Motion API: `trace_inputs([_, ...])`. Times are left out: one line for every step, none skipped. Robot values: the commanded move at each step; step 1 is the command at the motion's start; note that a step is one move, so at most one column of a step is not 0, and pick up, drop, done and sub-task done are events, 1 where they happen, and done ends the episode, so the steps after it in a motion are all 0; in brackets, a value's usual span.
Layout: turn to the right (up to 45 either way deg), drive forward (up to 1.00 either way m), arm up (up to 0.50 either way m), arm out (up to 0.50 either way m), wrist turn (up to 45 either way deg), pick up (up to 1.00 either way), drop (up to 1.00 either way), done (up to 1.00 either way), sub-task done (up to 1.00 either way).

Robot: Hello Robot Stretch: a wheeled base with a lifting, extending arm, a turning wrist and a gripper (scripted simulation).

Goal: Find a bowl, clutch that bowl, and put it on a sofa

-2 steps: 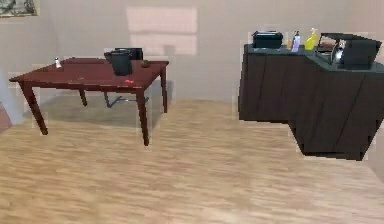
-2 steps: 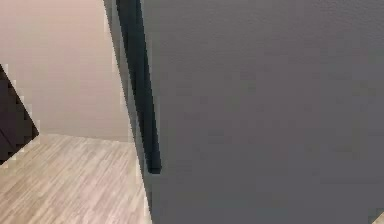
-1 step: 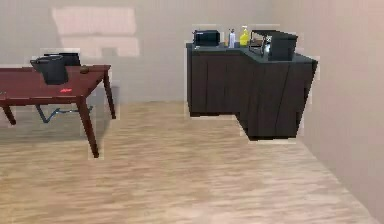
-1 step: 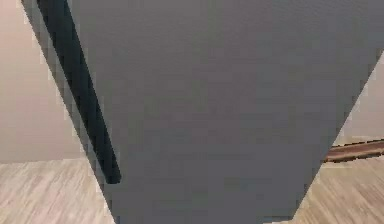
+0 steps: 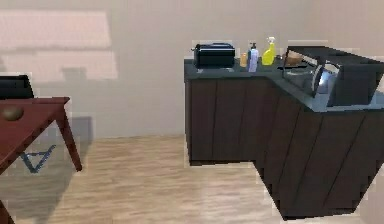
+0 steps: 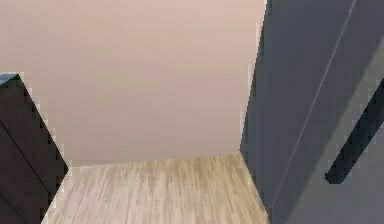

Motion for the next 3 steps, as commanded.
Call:
trace_inputs([3.0, 0.0, 0.0, 0.0, 0.0, 0.0, 0.0, 0.0, 0.0])
trace_inputs([0.0, 0.85, 0.0, 0.0, 0.0, 0.0, 0.0, 0.0, 0.0])
trace_inputs([-45.0, 0.0, 0.0, 0.0, 0.0, 0.0, 0.0, 0.0, 0.0])
